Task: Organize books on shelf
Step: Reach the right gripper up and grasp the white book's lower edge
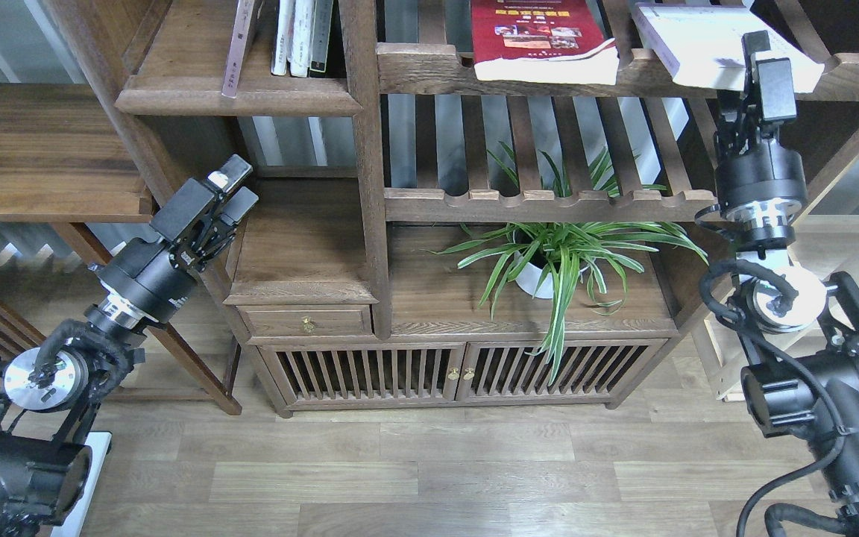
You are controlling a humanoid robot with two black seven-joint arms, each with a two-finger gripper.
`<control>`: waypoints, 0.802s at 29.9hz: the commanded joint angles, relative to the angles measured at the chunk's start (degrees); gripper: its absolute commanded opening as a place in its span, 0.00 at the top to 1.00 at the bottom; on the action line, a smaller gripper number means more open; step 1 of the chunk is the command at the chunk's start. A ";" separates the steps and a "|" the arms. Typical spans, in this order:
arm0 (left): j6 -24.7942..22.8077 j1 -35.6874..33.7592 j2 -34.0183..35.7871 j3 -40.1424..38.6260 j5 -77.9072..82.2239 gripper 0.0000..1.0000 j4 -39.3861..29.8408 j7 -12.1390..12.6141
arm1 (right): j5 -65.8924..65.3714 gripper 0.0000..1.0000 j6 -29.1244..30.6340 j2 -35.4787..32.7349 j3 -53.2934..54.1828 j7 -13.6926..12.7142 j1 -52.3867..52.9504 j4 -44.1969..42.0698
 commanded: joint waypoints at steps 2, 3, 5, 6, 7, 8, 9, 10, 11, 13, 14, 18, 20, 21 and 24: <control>0.00 -0.08 -0.01 0.08 0.09 0.03 0.08 0.00 | -0.01 0.01 0.00 0.35 -0.16 0.06 0.27 -0.42; 0.00 -0.08 -0.01 0.08 0.09 0.03 0.08 0.00 | -0.01 0.01 0.00 0.44 -0.25 0.15 0.53 -0.51; 0.00 0.01 -0.01 0.08 0.09 0.03 0.08 0.00 | -0.01 0.01 -0.09 0.53 -0.42 0.15 1.06 -0.86; 0.00 0.01 0.08 0.08 0.09 0.03 0.08 0.00 | -0.01 0.01 -0.09 0.53 -0.51 0.15 1.32 -0.86; 0.00 0.01 0.00 0.08 0.09 0.03 0.08 0.00 | -0.01 0.01 -0.27 0.53 -0.68 0.15 1.67 -0.95; 0.00 0.01 0.08 0.00 0.09 0.03 0.08 0.00 | -0.01 0.01 -0.53 0.53 -0.69 0.15 1.94 -0.95; 0.00 0.01 0.08 0.08 0.00 0.03 0.08 0.00 | -0.01 0.01 -1.05 0.53 -0.77 0.15 2.20 -1.12; 0.00 0.01 0.08 0.08 0.00 0.03 0.08 0.00 | -0.01 0.01 -2.10 0.53 -0.77 0.15 2.46 -1.47; 0.00 0.09 0.08 0.00 0.00 0.03 -0.01 0.00 | -0.01 0.01 -2.72 0.44 -0.77 0.15 2.64 -1.48; 0.00 0.27 0.17 0.00 0.00 0.03 -0.01 0.00 | -0.01 0.02 -4.13 0.44 -0.69 0.15 2.64 -1.83; 0.00 0.27 0.43 0.00 0.00 0.03 -0.01 0.00 | -0.01 0.05 -4.48 0.44 -0.51 0.15 2.64 -1.92; 0.00 0.53 1.14 0.00 0.00 0.03 -0.01 0.00 | -0.01 0.41 -3.87 0.53 -0.07 0.50 2.82 -2.00; 0.00 0.62 1.14 -0.09 0.00 0.03 -0.01 0.00 | -0.09 0.64 -3.70 0.27 -0.07 0.50 2.38 -2.00; 0.00 0.62 1.14 -0.09 0.00 0.03 -0.01 0.00 | -0.27 0.79 -3.61 0.09 -0.07 0.50 2.29 -2.00; 0.00 0.71 1.23 -0.09 0.00 0.03 0.08 0.00 | -0.71 0.96 -3.61 -0.35 -0.25 0.32 2.46 -1.92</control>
